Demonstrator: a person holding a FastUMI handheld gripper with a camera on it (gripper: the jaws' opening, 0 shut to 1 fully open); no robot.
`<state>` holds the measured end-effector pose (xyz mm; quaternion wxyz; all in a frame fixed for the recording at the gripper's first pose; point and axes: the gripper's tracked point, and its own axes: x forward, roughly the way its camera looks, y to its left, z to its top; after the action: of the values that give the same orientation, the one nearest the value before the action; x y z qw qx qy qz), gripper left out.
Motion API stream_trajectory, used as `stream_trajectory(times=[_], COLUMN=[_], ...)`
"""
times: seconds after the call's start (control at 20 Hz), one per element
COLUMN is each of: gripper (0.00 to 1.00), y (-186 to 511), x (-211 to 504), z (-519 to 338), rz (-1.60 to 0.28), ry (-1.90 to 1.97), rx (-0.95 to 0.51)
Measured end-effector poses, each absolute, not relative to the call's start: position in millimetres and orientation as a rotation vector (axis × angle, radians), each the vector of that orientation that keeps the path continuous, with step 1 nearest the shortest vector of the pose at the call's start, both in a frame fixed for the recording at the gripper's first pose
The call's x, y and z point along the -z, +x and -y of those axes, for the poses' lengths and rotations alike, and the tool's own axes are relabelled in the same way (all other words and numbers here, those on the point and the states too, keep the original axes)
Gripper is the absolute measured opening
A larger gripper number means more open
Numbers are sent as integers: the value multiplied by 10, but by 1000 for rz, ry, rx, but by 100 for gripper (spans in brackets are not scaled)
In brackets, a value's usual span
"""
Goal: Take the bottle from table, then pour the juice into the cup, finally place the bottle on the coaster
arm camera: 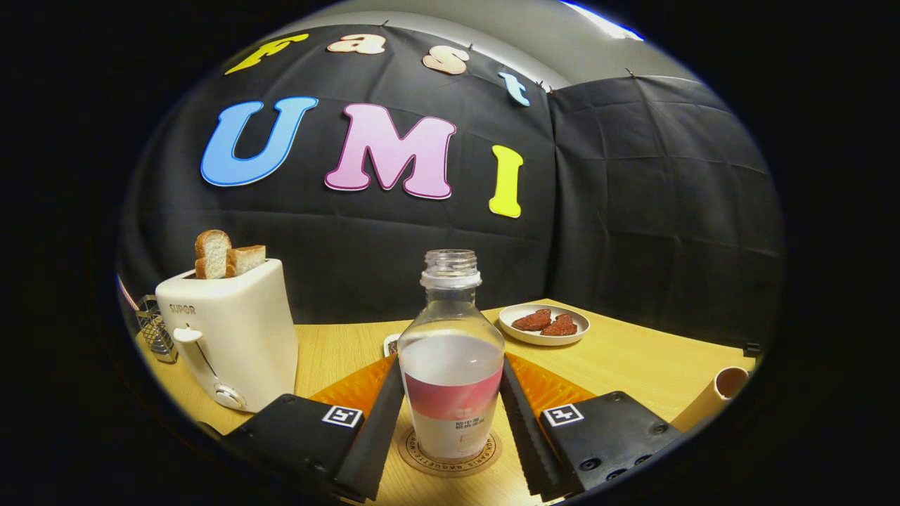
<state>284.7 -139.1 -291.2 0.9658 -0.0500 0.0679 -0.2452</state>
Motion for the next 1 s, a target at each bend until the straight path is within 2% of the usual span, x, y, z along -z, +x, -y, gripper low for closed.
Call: stream_trajectory(times=[0.35,0.45,0.5,0.6,1.0], gripper=[78,82,90,96,96], y=[2843,2822,2815,2801,2656], x=[2938,2926,2911,2905,2889], z=[1379,1379,1373,1363,1345], rz=[-150,-151,-149,-153,-177], ry=[-89,-90,-92,-90,-96], rx=[489,491,487,481,467])
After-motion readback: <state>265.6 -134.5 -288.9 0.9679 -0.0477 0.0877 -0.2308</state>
